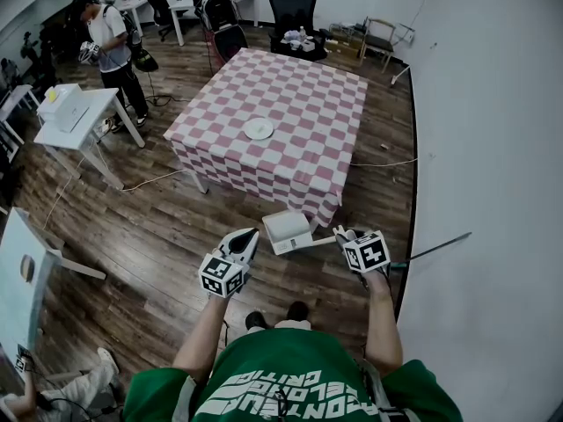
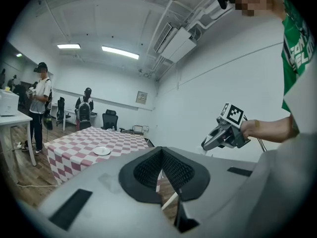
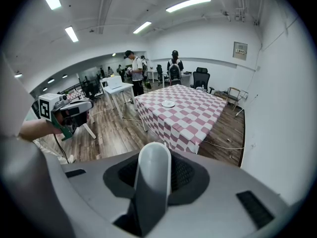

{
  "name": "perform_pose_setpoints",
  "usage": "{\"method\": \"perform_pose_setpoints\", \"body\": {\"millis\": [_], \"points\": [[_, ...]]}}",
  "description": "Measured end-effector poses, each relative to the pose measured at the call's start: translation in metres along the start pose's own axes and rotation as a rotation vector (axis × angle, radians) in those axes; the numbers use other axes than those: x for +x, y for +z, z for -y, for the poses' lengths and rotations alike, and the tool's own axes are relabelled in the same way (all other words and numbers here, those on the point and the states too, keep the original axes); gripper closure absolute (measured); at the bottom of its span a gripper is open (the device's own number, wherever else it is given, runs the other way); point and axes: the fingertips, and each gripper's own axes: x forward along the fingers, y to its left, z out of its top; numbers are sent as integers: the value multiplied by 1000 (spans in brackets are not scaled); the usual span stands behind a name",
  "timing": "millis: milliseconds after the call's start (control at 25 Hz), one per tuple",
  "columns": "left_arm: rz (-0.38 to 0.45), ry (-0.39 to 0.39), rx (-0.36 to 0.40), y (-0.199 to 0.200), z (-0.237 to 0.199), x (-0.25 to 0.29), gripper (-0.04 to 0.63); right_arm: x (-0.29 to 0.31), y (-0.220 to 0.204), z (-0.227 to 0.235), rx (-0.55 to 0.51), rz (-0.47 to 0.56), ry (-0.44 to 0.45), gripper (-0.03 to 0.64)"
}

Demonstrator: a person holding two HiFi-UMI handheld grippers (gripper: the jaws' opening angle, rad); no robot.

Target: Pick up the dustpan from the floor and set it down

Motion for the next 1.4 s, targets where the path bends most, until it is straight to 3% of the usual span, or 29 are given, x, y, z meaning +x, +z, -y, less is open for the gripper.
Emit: {"method": "perform_pose_setpoints", "body": {"millis": [160,800,1120,1400], "points": [[8,-10,-41,0,-2,-1,592,1,-1,-1,1,-5,1,509],[-18,-14,-39,-7,-2,6,592,13,-11,3,15,-25,16,509],[-56,-96,-24,-15,19,35,592,14,-42,8,55,-53,13,509],[-93,-212,-12,-25,53,73,592,5,-89,25,141,-85,-32,509]]}}
